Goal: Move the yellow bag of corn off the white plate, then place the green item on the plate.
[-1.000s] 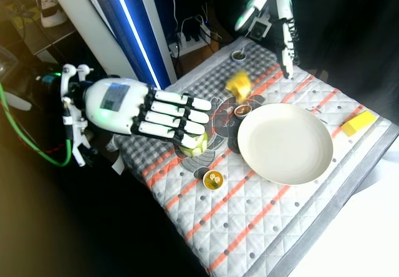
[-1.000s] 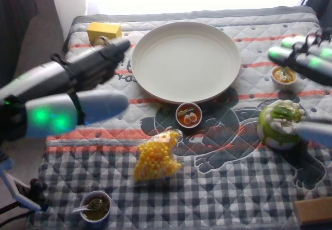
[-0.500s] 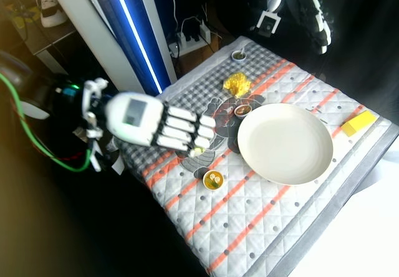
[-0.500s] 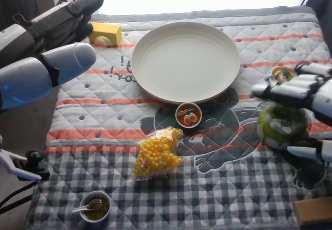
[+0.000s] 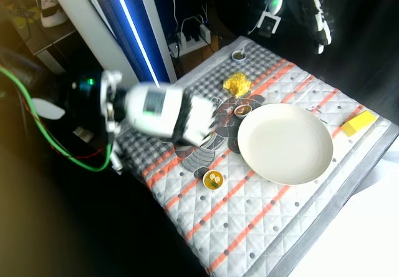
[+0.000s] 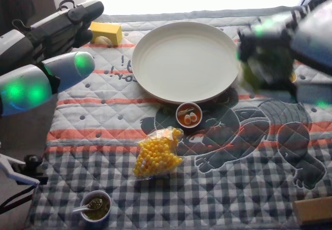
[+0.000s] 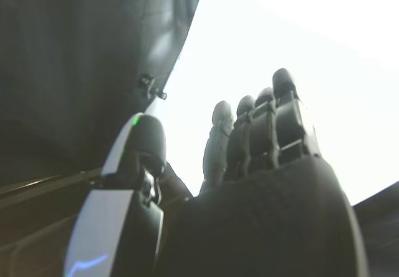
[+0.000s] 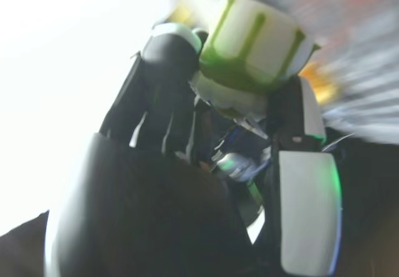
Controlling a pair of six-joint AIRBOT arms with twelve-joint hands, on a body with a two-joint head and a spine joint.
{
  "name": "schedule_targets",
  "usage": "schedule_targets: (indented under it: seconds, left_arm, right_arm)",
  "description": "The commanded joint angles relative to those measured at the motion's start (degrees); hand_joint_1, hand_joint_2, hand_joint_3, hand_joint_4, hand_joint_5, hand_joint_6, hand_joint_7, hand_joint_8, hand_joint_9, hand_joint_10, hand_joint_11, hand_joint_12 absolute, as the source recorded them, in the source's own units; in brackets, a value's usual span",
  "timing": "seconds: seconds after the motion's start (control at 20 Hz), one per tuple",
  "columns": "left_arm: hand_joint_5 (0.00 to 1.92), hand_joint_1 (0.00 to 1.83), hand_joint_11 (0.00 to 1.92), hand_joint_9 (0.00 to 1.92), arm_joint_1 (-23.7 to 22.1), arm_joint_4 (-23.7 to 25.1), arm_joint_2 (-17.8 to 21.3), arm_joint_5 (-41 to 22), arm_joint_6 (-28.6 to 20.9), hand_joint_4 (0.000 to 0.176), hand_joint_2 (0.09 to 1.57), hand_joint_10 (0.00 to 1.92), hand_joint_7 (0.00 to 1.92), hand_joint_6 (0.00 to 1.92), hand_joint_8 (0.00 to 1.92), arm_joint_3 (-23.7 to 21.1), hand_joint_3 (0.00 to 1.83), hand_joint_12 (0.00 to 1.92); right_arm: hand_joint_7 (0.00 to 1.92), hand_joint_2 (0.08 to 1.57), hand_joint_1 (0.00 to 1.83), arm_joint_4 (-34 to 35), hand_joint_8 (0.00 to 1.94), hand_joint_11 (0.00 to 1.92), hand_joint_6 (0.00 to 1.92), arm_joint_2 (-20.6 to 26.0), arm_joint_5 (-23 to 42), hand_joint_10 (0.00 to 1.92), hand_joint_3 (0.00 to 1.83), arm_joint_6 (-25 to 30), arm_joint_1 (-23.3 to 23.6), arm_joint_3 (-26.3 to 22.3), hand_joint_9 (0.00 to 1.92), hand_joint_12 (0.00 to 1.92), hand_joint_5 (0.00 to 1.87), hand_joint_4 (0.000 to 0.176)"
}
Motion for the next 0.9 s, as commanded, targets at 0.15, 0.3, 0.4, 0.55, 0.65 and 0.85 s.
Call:
schedule_targets:
  seconds: [0.15, 0.3, 0.4, 0.55, 0.65, 0.85]
  left_arm:
    - [0.23, 0.57, 0.0, 0.0, -0.1, -1.0, -1.0, -8.1, -0.4, 0.005, 1.42, 0.0, 0.02, 0.0, 0.03, 0.4, 0.0, 0.02]
    - [0.24, 0.52, 0.0, 0.0, 0.0, -1.5, -1.6, -8.3, -0.4, 0.013, 1.42, 0.0, 0.05, 0.01, 0.02, 0.9, 0.0, 0.0]
    - [0.24, 0.5, 0.0, 0.0, 0.0, -1.7, -2.0, -8.2, -0.4, 0.02, 1.42, 0.0, 0.04, 0.01, 0.01, 1.2, 0.0, 0.0]
    - [0.23, 0.43, 0.02, 0.0, 0.0, -1.7, -2.4, -8.3, -0.6, 0.021, 1.42, 0.0, 0.02, 0.0, 0.0, 1.4, 0.0, 0.01]
    - [0.24, 0.48, 0.0, 0.0, 0.1, -2.5, -2.9, -9.1, -0.8, 0.007, 1.41, 0.0, 0.02, 0.0, 0.0, 1.6, 0.0, 0.0]
    - [0.27, 0.67, 0.0, 0.0, 0.3, -2.7, -2.7, -10.1, -1.0, 0.0, 1.38, 0.0, 0.04, 0.01, 0.01, 1.3, 0.0, 0.0]
  right_arm:
    - [0.74, 1.31, 1.13, -0.6, 1.58, 0.76, 1.52, -10.9, -5.3, 1.8, 0.0, 0.1, 7.2, 8.6, 0.73, 1.92, 0.56, 0.0]
    - [0.63, 1.31, 1.25, -0.9, 1.57, 0.67, 1.55, -19.2, -14.8, 1.74, 0.01, 0.1, 10.5, 16.8, 0.67, 1.92, 0.53, 0.0]
    - [0.69, 1.33, 1.11, -0.9, 1.57, 0.68, 1.6, -22.6, -18.8, 1.67, 0.0, 0.1, 11.4, 20.3, 0.66, 1.87, 0.53, 0.0]
    - [0.1, 1.17, 0.91, -0.9, 0.31, 0.02, 0.43, -24.1, -20.4, 0.73, 0.0, 0.1, 12.3, 21.8, 0.06, 1.5, 0.08, 0.002]
    - [0.0, 1.18, 0.67, -0.8, 0.02, 0.0, 0.03, -24.0, -20.1, 0.19, 0.0, 0.1, 12.9, 21.6, 0.0, 1.16, 0.01, 0.068]
    - [0.0, 1.17, 0.43, -0.8, 0.0, 0.0, 0.0, -18.3, -14.6, 0.0, 0.0, 0.1, 13.6, 15.8, 0.0, 0.81, 0.0, 0.062]
